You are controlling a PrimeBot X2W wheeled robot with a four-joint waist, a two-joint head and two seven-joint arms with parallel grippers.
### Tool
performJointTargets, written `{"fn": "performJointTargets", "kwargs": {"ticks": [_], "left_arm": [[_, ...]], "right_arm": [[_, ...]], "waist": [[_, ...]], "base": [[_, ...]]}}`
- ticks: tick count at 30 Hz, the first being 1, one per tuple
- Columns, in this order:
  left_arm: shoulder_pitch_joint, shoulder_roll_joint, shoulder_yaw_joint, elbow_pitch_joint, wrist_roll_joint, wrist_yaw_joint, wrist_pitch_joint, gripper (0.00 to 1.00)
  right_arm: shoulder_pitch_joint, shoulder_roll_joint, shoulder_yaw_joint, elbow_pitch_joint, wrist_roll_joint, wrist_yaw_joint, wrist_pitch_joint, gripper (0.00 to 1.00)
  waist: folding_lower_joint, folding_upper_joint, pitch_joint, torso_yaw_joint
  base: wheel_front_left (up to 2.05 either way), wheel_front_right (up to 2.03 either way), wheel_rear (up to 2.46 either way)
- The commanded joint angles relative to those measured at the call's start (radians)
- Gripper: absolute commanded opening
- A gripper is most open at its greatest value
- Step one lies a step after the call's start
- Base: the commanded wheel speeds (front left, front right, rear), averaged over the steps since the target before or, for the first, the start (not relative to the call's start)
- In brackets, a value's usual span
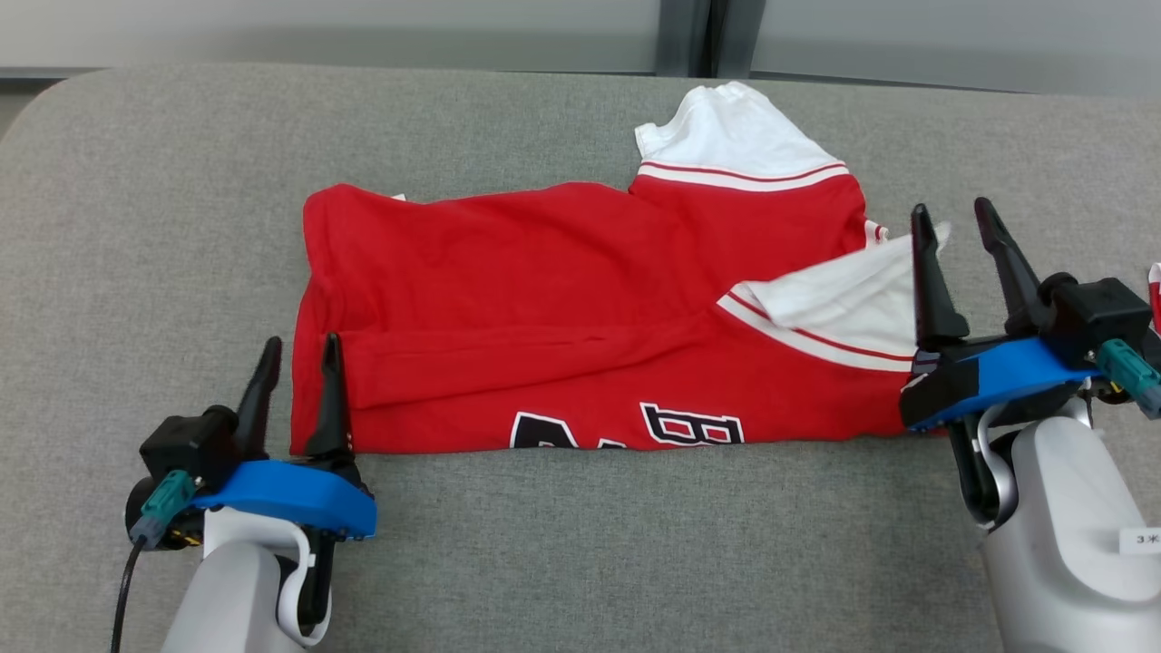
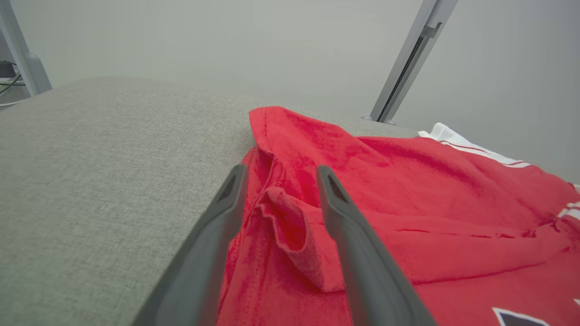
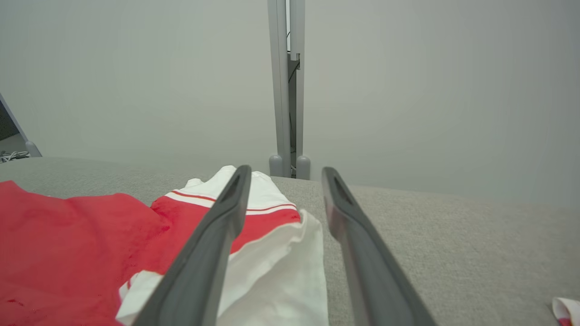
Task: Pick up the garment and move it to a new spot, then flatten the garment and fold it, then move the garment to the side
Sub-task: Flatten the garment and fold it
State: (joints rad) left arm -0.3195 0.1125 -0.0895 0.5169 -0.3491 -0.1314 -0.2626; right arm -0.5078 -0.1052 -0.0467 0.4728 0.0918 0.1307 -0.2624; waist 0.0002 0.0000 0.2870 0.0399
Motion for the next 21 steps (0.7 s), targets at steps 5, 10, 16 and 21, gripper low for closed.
{"fn": "performJointTargets", "kwargs": {"ticks": [5,10,16,21], "left_arm": [[0.060,-0.014,0.055,-0.035,0.063,0.001,-0.003,1.00],[0.144,-0.035,0.083,-0.058,0.111,0.001,-0.003,1.00],[0.249,-0.051,0.099,-0.058,0.138,0.001,-0.003,1.00],[0.336,-0.060,0.122,-0.062,0.147,0.001,-0.003,1.00]], "right_arm": [[0.074,0.022,-0.013,-0.037,-0.045,0.000,-0.003,1.00],[0.174,0.038,-0.021,-0.046,-0.064,0.000,-0.003,1.00],[0.307,0.050,-0.011,-0.024,-0.048,0.000,-0.003,1.00],[0.407,0.053,-0.002,-0.009,-0.027,0.000,-0.003,1.00]], "waist": [[-0.0002,0.0000,-0.034,-0.006],[-0.0002,0.0000,-0.091,-0.013],[-0.0002,0.0000,-0.172,-0.021],[-0.0002,0.0000,-0.240,-0.032]], "base": [[0.00,0.00,0.00],[0.00,0.00,0.00],[0.00,0.00,0.00],[0.00,0.00,0.00]]}}
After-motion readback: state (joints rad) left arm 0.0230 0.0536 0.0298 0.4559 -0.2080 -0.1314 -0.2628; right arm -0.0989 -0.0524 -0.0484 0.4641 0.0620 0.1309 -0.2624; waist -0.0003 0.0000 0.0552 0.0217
